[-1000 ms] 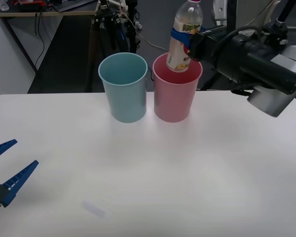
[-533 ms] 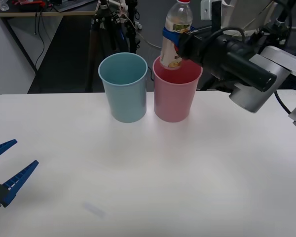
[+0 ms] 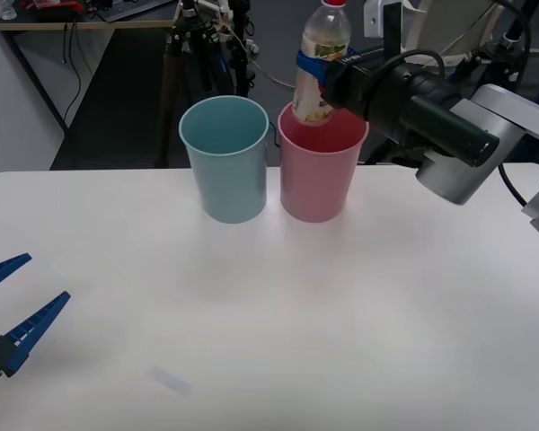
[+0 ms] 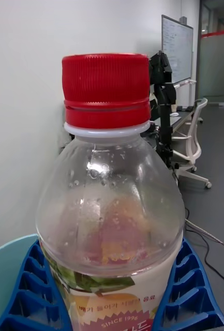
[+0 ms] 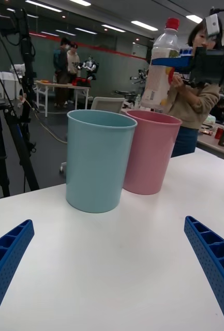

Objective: Grasp the object on the table and drop it into the matching bin: aluminum can to the light blue bin, PET bottle to the pink bin.

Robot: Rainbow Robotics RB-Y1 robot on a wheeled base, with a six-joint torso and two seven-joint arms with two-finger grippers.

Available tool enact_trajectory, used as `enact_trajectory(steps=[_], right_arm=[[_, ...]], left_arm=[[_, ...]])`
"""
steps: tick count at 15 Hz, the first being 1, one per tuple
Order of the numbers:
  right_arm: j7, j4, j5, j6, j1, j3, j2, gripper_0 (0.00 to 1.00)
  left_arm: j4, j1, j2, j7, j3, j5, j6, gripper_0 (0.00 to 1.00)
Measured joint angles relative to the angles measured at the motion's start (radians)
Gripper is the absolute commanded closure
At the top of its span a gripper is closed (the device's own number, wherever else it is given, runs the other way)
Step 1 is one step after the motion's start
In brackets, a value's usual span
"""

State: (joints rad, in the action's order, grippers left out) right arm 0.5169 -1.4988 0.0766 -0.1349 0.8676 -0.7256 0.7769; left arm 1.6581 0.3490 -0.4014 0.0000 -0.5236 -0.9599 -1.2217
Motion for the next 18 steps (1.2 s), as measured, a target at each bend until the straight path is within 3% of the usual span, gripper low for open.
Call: enact_trajectory(steps=[15,16,17,18], right_arm=[[0.019,0.041,-0.023,0.000,0.010,0.019,-0.007,1.00],[0.020,0.042,-0.023,0.000,0.010,0.019,-0.007,0.64],[0.020,0.042,-0.024,0.000,0.010,0.020,-0.006,0.20],[0.018,0.042,-0.025,0.000,0.010,0.021,-0.006,0.00]], left_arm=[[0.000,0.000,0.000,0.000,0.000,0.000,0.000,0.00],[0.000,0.000,0.000,0.000,0.000,0.000,0.000,0.00],[0.000,0.000,0.000,0.000,0.000,0.000,0.000,0.00],[0.000,0.000,0.000,0.000,0.000,0.000,0.000,0.00]])
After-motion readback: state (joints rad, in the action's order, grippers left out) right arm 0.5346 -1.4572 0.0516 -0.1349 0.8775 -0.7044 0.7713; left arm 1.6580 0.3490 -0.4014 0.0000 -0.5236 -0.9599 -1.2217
